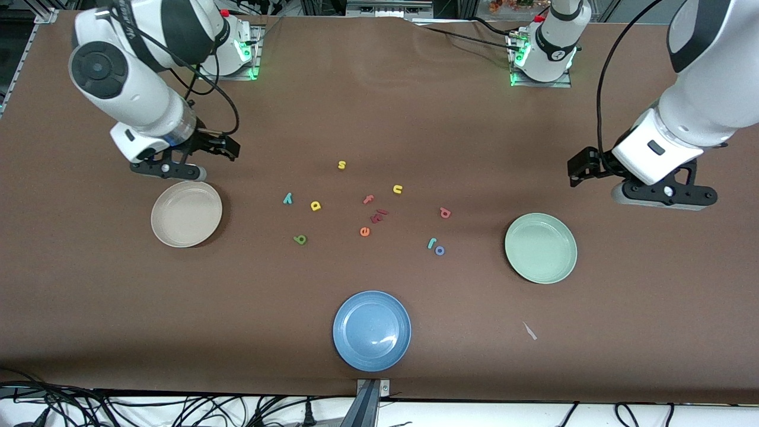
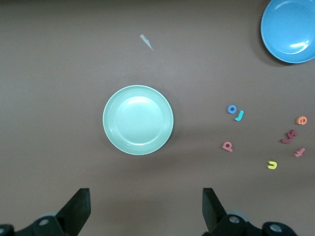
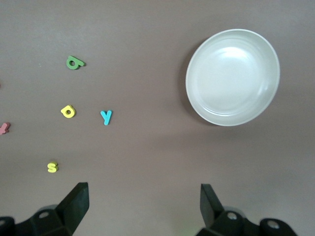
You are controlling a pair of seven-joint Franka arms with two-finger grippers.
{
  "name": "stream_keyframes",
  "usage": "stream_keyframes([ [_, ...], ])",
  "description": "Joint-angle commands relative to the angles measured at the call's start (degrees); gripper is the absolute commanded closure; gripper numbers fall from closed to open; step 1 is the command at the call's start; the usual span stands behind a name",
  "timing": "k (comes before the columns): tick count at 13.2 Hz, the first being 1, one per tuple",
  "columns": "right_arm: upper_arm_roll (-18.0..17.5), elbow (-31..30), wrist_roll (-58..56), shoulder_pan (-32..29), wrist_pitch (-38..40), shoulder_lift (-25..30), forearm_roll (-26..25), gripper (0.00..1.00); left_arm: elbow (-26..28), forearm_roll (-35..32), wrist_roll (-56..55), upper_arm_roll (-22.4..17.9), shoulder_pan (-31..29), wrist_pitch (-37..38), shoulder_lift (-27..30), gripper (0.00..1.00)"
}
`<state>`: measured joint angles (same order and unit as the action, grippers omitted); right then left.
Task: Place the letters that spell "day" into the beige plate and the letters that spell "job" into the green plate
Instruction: 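Grasp the teal y with the right gripper while the left gripper grasps the j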
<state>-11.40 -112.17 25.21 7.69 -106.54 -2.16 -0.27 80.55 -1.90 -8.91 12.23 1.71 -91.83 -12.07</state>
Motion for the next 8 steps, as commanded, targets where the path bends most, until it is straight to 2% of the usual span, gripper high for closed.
stream_keyframes([
  [1,-1.7,-4.6,1.2,-0.3,-7.7,-1.8,0.8,0.00,-1.6,0.3,0.4,0.7,0.7,1.1,-0.5,0.00],
  [4,-4.1,-10.4,5.1,-0.2,-18.2,-4.2,0.7,0.00,-0.9,-0.3,-0.1,1.5,0.8,1.4,-1.6,0.00],
  [8,-4.1,-10.7,8.8,2.3,-26.1,-11.9,0.0,0.00,-1.2,-0.2,0.0,1.2,-1.2,1.3,-2.2,0.00],
])
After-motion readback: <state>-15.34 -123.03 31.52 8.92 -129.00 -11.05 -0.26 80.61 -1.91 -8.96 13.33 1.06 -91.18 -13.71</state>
